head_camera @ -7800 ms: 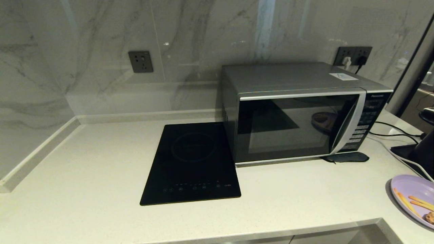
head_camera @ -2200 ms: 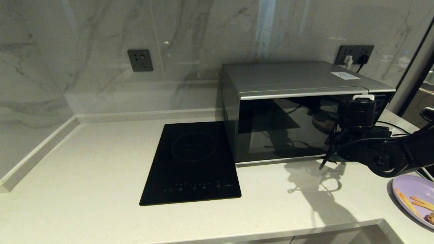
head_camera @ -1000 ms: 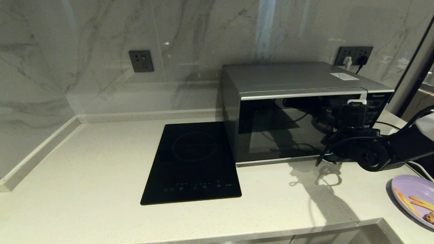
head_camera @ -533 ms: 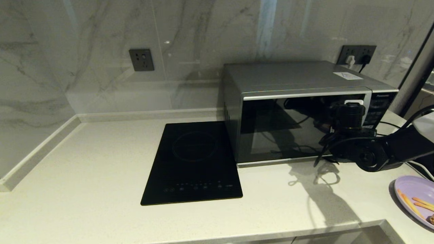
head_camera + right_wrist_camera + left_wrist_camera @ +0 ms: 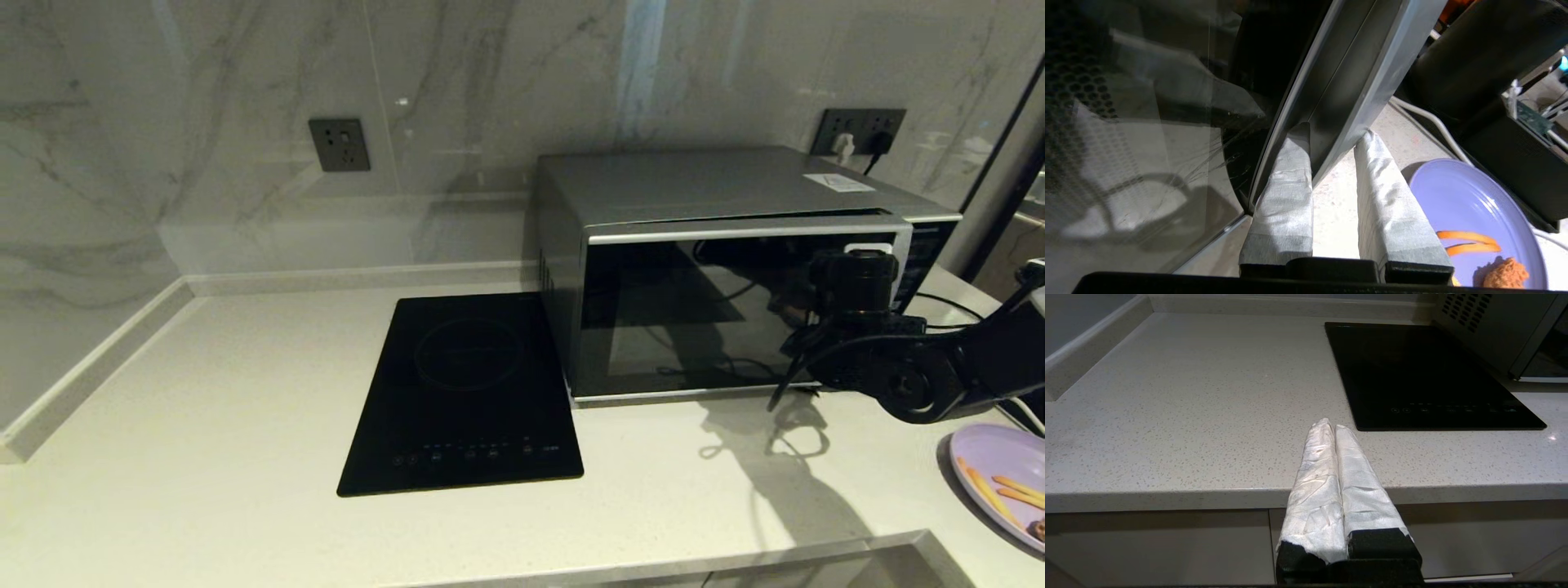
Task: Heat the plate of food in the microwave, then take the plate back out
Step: Open the microwave oven
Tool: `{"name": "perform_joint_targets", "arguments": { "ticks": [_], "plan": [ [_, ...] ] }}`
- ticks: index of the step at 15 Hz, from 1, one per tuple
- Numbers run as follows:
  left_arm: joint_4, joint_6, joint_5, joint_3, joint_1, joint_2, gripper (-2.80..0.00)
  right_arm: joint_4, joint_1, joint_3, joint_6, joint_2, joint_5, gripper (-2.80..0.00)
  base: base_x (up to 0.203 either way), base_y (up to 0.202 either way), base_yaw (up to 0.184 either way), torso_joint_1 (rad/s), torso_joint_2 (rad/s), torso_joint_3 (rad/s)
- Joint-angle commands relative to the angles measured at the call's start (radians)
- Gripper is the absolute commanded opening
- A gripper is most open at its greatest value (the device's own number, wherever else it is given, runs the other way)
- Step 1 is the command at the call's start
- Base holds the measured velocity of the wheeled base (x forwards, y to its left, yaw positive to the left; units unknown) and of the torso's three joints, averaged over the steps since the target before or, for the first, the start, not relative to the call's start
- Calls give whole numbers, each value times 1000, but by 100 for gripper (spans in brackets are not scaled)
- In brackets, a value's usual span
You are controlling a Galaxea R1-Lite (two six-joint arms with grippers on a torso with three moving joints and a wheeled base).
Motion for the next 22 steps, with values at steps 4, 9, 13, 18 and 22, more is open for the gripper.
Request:
{"name": "perform_joint_targets", "arguments": {
  "ticks": [4, 9, 13, 18, 22],
  "plan": [
    [0, -1, 0, 0, 1, 2, -280, -15, 2, 82, 2, -67, -3, -280, 0, 0, 0, 0, 0, 0],
    [0, -1, 2, 0, 1, 2, -280, -14, 14, 124, -20, -122, -3, 0, 0, 0, 0, 0, 0, 0],
    [0, -1, 0, 0, 1, 2, -280, -25, 38, 208, -13, -180, -2, 0, 0, 0, 0, 0, 0, 0],
    [0, -1, 0, 0, 1, 2, -280, -35, 81, 258, -19, -317, -2, 0, 0, 0, 0, 0, 0, 0],
    [0, -1, 0, 0, 1, 2, -280, -33, 209, 329, -44, -443, -3, 0, 0, 0, 0, 0, 0, 0]
  ]
}}
